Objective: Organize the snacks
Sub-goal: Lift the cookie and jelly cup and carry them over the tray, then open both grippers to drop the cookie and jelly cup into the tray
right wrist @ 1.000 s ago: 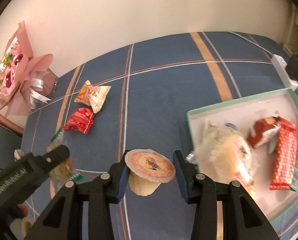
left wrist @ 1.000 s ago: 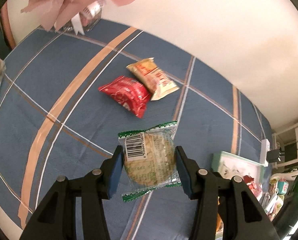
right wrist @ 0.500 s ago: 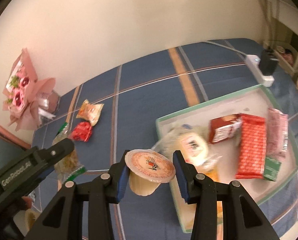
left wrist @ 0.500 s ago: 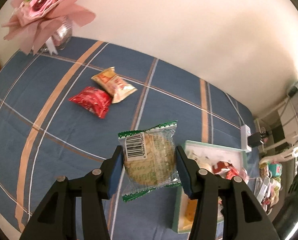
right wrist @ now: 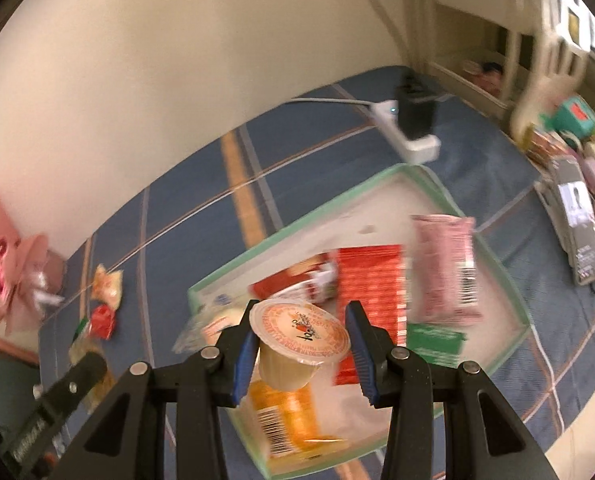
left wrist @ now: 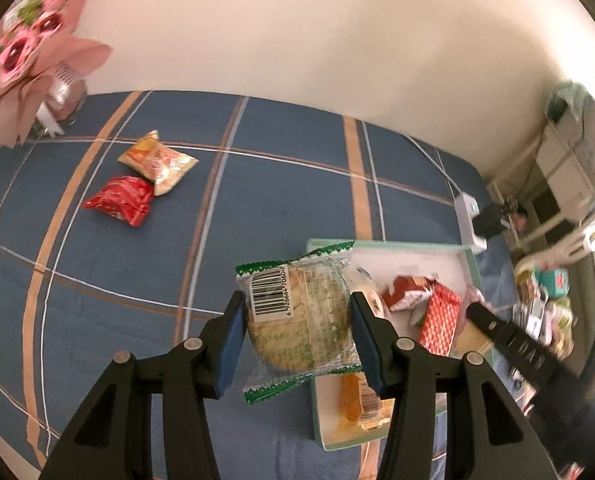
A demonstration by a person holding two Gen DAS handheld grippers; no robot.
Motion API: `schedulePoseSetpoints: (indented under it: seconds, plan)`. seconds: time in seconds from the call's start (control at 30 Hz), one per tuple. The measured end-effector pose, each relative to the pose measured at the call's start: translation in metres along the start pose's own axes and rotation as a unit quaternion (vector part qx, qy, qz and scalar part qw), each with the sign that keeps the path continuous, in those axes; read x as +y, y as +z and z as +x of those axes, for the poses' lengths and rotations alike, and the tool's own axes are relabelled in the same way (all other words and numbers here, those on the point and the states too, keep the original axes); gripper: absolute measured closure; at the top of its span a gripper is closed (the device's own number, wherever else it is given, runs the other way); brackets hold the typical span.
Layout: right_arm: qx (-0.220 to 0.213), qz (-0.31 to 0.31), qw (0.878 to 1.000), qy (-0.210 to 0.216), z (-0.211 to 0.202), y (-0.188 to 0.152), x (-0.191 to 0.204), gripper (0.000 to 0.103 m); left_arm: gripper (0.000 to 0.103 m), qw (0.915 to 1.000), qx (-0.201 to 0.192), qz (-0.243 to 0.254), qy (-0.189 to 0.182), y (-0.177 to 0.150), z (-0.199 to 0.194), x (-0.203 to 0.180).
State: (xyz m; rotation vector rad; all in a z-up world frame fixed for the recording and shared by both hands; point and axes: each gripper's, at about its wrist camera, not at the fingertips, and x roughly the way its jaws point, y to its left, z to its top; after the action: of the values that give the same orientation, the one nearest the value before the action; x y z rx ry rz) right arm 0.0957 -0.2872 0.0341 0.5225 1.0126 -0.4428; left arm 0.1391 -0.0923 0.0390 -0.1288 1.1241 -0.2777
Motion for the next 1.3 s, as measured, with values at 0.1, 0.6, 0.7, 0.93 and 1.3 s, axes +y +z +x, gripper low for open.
schedulePoseSetpoints:
  seconds: [0.1, 0.6, 0.7, 0.93, 1.3]
  plan:
    - [-0.004, 0.022, 1.0, -0.014, -0.002, 0.007, -0.018, 0.058, 0.051, 0.9997, 0.006, 0.022, -0.004, -0.005, 0.005, -0.016]
    - [0.012, 0.073, 0.997, -0.013, 0.002, 0.014, -0.07, 0.058, 0.05, 0.9923, 0.013, 0.123, -0.008, -0.036, 0.029, -0.087]
    - [0.02, 0.073, 0.997, -0.012, 0.008, 0.013, -0.072, 0.058, 0.05, 0.9907, 0.014, 0.135, -0.009, -0.04, 0.035, -0.095]
    - [0.034, 0.07, 0.997, -0.007, 0.017, 0.012, -0.075, 0.058, 0.05, 0.9896, 0.018, 0.142, -0.006, -0.042, 0.048, -0.104]
    - [0.053, 0.071, 0.996, -0.013, 0.029, 0.009, -0.077, 0.057, 0.049, 0.9883, 0.021, 0.151, -0.008, -0.045, 0.061, -0.113]
